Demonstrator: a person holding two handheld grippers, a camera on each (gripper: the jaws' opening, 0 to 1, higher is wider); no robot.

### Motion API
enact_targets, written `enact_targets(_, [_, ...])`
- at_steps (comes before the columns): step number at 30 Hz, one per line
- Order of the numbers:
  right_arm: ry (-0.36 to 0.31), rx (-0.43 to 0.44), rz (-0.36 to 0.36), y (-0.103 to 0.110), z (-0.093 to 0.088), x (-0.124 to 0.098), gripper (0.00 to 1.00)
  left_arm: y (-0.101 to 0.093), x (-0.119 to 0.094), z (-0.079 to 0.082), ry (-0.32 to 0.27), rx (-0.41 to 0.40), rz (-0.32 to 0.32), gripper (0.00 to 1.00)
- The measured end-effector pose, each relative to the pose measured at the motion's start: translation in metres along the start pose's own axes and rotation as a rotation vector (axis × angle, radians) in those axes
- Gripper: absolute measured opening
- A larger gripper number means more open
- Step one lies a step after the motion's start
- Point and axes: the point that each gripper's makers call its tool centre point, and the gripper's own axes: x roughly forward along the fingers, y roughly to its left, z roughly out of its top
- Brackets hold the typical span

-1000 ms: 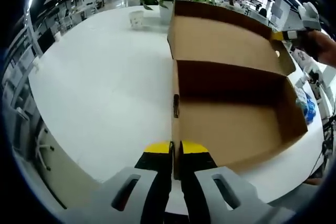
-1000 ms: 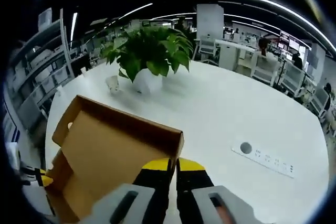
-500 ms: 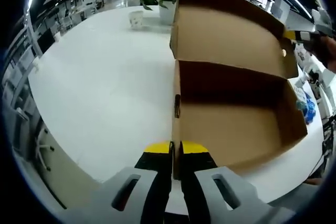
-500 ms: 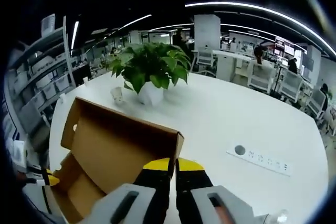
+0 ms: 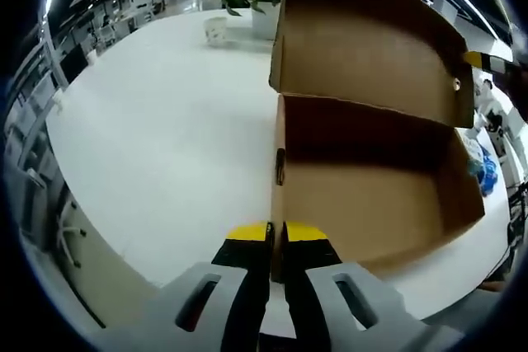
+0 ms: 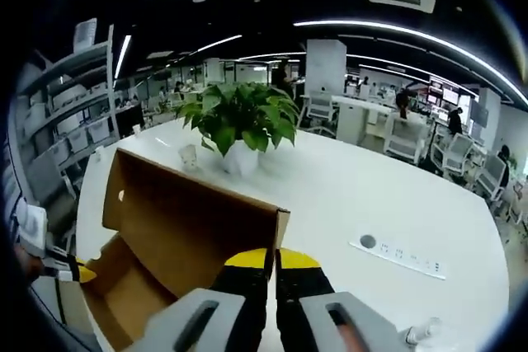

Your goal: Operate the shoe box by opening the lid, removing the specified soft item, and placing it in the target area until the item is outside and the box remains undamaged.

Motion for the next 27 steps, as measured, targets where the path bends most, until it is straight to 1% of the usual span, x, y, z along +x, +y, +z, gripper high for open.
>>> enact_targets(6, [-0.017, -0.011, -0.005, 0.004, -0.002, -0.014, 0.0, 0.001, -0.001, -0.001, 0.0, -0.006, -0.001, 0.03])
enact_targets(11, [-0.042, -0.027, -0.007, 0.005, -0.002, -0.02, 0.0, 0.001, -0.001, -0.001, 0.001, -0.007, 0.003, 0.03])
enact_targets(15, [-0.055, -0.025, -0.014, 0.005, -0.003, -0.024, 0.0, 0.002, -0.001, -0.001, -0.003, -0.027, -0.002, 0.03])
enact_targets(20, [-0.081, -0.03, -0.031, 0.01, -0.007, -0.035, 0.0, 0.001, -0.002, -0.002, -0.005, -0.028, -0.004, 0.03])
enact_targets(22, [-0.092, -0.031, -0.036, 0.009, -0.008, -0.037, 0.0, 0.001, -0.002, -0.001, -0.006, -0.026, -0.004, 0.03])
enact_targets(27, [-0.107, -0.03, -0.048, 0.013, -0.012, -0.044, 0.0, 0.001, -0.002, -0.002, -0.009, -0.03, -0.006, 0.03])
